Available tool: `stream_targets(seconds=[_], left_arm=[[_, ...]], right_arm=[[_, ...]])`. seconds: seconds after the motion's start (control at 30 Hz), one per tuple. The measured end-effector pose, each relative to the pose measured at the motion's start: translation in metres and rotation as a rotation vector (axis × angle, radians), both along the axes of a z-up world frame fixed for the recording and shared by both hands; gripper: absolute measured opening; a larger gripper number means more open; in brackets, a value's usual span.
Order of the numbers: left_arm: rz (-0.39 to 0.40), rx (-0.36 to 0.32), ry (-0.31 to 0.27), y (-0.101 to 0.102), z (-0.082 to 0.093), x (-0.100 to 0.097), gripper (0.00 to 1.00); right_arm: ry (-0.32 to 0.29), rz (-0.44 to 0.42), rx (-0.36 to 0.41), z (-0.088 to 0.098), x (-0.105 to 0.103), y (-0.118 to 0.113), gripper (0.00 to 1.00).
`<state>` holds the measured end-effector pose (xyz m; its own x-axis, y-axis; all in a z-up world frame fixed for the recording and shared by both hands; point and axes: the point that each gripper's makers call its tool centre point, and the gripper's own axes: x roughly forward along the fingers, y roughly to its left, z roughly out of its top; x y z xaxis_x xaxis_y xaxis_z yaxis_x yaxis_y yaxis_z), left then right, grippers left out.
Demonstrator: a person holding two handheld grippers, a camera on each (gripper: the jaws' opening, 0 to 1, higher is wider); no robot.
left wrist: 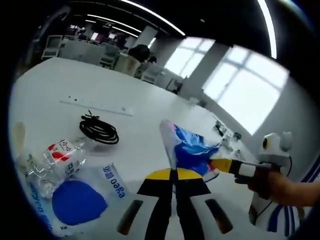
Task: Arrange the tabletop items into an orderly group along one side of the table until the central work area is clear of visible clutter.
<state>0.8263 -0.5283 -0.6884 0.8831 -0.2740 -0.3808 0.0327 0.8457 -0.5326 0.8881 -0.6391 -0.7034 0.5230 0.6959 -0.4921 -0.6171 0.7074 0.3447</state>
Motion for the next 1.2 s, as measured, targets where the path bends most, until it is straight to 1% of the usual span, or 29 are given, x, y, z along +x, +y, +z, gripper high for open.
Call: stream_targets(seconds=[0.07, 0.1, 0.13, 0.17, 0.2, 0.23, 0.27, 0.33, 0.37, 0.43, 0.6, 0.67, 0.77, 0.87, 0.93, 1.0, 1.13, 1.2], left_arm=[[0.012, -0.009, 0.004, -0.002, 0.003, 0.006, 0.00], [0.001, 0.005, 0.003, -0.003, 0.003, 0.013, 0.00], [-0.022, 0.041, 0.002, -0.005, 0.004, 0.016, 0.00], [-0.049, 0.093, 0.001, -0.010, 0.009, 0.019, 0.00], [-0.054, 0.101, -0.008, -0.013, 0.013, 0.023, 0.00], [-0.046, 0.084, -0.010, -0.014, 0.015, 0.030, 0.00], [-0.032, 0.038, -0.002, -0.016, 0.017, 0.036, 0.00], [-0.038, 0.052, 0.004, -0.018, 0.014, 0.043, 0.00], [-0.047, 0.074, 0.016, -0.021, 0.012, 0.043, 0.00], [-0.046, 0.076, 0.017, -0.026, 0.011, 0.043, 0.00], [-0.034, 0.079, 0.038, -0.027, 0.005, 0.049, 0.00], [-0.034, 0.101, 0.058, -0.025, -0.004, 0.050, 0.00], [-0.022, 0.108, 0.083, -0.023, -0.013, 0.048, 0.00], [-0.024, 0.109, 0.105, -0.022, -0.022, 0.048, 0.00], [-0.023, 0.125, 0.126, -0.020, -0.029, 0.047, 0.00], [-0.017, 0.127, 0.145, -0.019, -0.037, 0.046, 0.00], [0.006, 0.126, 0.177, -0.013, -0.051, 0.047, 0.00], [0.016, 0.128, 0.192, -0.010, -0.058, 0.047, 0.00]], right_arm=[[0.000, -0.011, 0.014, 0.003, 0.005, -0.001, 0.00], [-0.006, -0.017, 0.011, 0.005, 0.008, -0.003, 0.00], [-0.008, -0.025, 0.011, 0.007, 0.008, -0.008, 0.00], [-0.009, -0.036, 0.015, 0.009, 0.012, -0.012, 0.00], [-0.009, -0.044, 0.018, 0.007, 0.017, -0.015, 0.00], [-0.010, -0.051, 0.019, 0.006, 0.020, -0.017, 0.00], [-0.012, -0.063, 0.025, 0.009, 0.023, -0.021, 0.00], [-0.010, -0.076, 0.038, 0.010, 0.028, -0.026, 0.00], [-0.011, -0.077, 0.038, 0.010, 0.031, -0.027, 0.00], [-0.027, -0.071, 0.017, 0.014, 0.031, -0.028, 0.00], [-0.024, -0.069, 0.019, 0.011, 0.040, -0.029, 0.00], [-0.020, -0.051, 0.006, 0.006, 0.041, -0.026, 0.00], [-0.011, -0.029, -0.016, -0.006, 0.039, -0.022, 0.00], [0.012, -0.026, -0.023, -0.020, 0.042, -0.022, 0.00], [0.029, -0.016, -0.023, -0.027, 0.041, -0.020, 0.00], [0.035, 0.000, -0.041, -0.036, 0.042, -0.017, 0.00], [0.051, 0.017, -0.053, -0.051, 0.047, -0.010, 0.00], [0.060, 0.023, -0.058, -0.054, 0.046, -0.007, 0.00]])
